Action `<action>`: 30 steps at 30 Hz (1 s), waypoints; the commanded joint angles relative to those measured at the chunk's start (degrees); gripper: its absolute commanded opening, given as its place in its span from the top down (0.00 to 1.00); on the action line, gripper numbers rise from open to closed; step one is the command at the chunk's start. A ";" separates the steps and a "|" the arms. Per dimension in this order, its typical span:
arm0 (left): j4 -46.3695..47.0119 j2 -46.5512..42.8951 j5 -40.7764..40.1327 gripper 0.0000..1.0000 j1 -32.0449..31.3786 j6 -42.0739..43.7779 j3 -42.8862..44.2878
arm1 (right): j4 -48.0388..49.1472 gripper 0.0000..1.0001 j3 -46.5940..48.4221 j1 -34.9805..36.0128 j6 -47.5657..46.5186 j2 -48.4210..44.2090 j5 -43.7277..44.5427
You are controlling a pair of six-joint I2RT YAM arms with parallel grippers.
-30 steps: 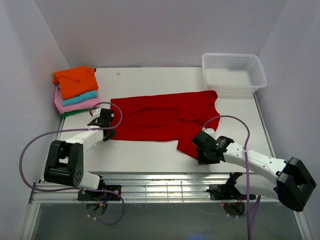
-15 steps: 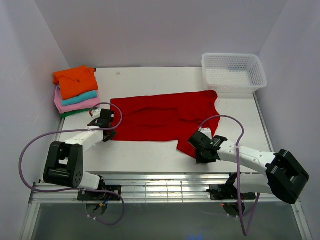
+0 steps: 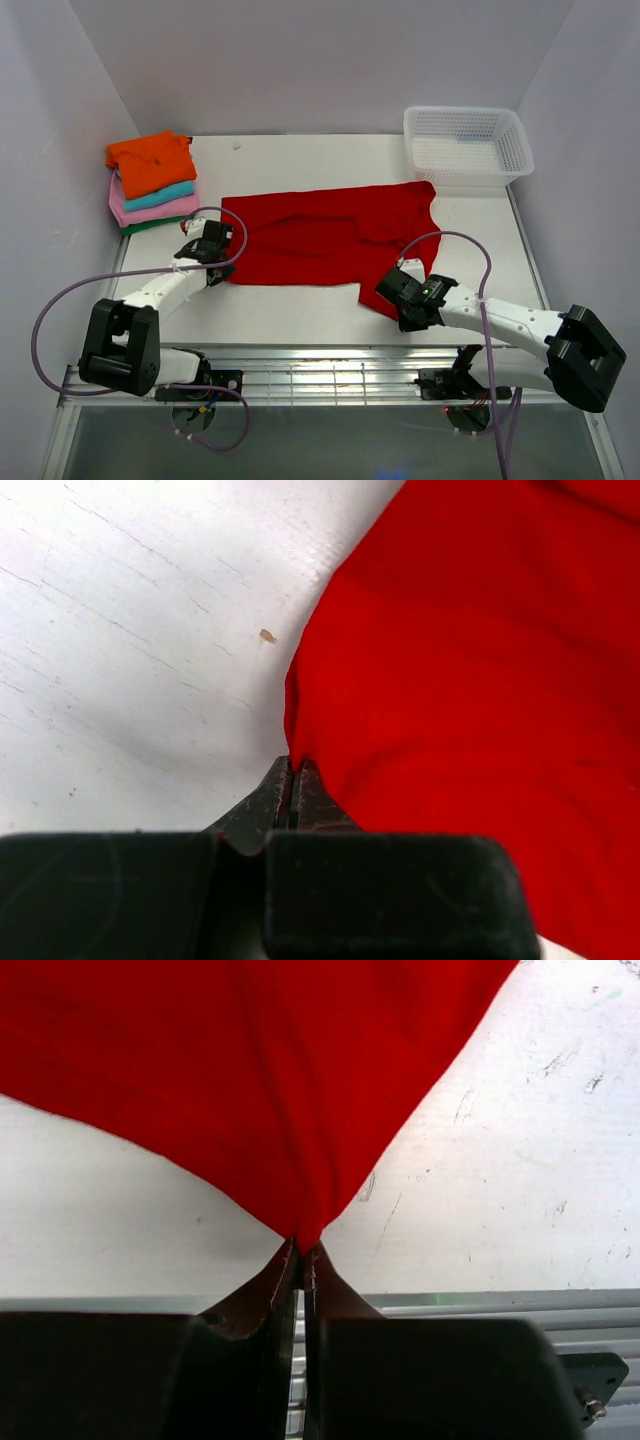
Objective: Fold and stack the t-shirts
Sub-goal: Fold the tshirt
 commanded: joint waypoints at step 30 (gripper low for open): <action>-8.61 -9.64 -1.62 1.00 -4.83 -5.74 3.28 | -11.65 0.92 21.00 3.68 -0.96 6.57 16.85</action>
